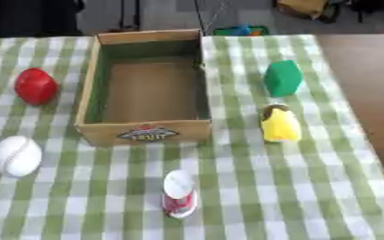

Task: Pick up objects on the table and place them in the box.

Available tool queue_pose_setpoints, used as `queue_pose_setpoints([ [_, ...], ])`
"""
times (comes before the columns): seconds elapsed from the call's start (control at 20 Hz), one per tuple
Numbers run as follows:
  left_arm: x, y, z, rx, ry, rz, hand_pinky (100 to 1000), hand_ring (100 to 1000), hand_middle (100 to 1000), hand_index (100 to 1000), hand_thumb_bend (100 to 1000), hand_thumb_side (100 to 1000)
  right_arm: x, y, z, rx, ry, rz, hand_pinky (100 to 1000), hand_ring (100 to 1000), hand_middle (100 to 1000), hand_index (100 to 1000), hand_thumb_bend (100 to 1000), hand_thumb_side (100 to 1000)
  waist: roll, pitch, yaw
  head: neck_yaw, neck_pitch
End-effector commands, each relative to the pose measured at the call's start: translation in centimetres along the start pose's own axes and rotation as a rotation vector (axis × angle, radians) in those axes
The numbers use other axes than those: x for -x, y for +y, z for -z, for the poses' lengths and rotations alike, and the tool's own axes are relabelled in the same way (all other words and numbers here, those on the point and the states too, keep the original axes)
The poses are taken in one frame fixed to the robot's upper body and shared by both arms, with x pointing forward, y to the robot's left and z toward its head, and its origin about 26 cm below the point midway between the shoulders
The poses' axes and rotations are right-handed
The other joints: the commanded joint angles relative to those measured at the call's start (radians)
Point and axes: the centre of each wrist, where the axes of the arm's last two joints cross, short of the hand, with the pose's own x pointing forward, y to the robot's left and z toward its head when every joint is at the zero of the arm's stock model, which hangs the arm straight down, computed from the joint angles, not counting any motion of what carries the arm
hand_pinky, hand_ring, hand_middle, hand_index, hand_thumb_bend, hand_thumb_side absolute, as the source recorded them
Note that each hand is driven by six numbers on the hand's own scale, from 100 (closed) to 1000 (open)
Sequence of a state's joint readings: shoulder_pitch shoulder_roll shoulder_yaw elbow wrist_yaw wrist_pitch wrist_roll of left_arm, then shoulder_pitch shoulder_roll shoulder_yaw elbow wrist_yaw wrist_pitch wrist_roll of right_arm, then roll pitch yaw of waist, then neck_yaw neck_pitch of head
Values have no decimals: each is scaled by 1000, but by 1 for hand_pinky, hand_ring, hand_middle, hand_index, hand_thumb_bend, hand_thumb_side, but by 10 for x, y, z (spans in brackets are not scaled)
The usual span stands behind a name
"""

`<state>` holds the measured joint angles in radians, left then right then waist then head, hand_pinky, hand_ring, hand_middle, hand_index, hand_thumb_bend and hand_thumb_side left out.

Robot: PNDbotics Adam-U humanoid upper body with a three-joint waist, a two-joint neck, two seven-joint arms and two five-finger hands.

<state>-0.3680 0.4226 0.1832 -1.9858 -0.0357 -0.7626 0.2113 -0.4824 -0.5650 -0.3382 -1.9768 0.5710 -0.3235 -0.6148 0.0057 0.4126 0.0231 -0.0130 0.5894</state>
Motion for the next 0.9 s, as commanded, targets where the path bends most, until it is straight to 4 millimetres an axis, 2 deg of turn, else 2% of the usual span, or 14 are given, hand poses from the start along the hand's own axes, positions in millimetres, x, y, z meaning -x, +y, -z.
queue_pose_setpoints([
  [0.05,-3,10,9,43,-15,46,802,964,900,975,110,997,-3,-7,15,-25,-60,-37,710,836,849,872,124,1000,0,-17,-2,-6,10],
  [0.4,-4,16,5,77,12,105,781,961,897,974,100,979,-3,-8,17,-60,-67,-57,714,839,853,872,159,1000,0,-15,-5,-3,0],
  [0.7,-5,17,3,98,16,136,775,959,894,973,100,976,-2,-8,19,-83,-72,-74,719,841,855,870,187,1000,-3,-10,-9,-40,-18],
  [0.9,-5,18,3,102,14,145,774,958,893,973,100,979,-1,-8,20,-94,-77,-79,720,842,857,870,194,1000,-4,-8,-11,-43,-27],
])
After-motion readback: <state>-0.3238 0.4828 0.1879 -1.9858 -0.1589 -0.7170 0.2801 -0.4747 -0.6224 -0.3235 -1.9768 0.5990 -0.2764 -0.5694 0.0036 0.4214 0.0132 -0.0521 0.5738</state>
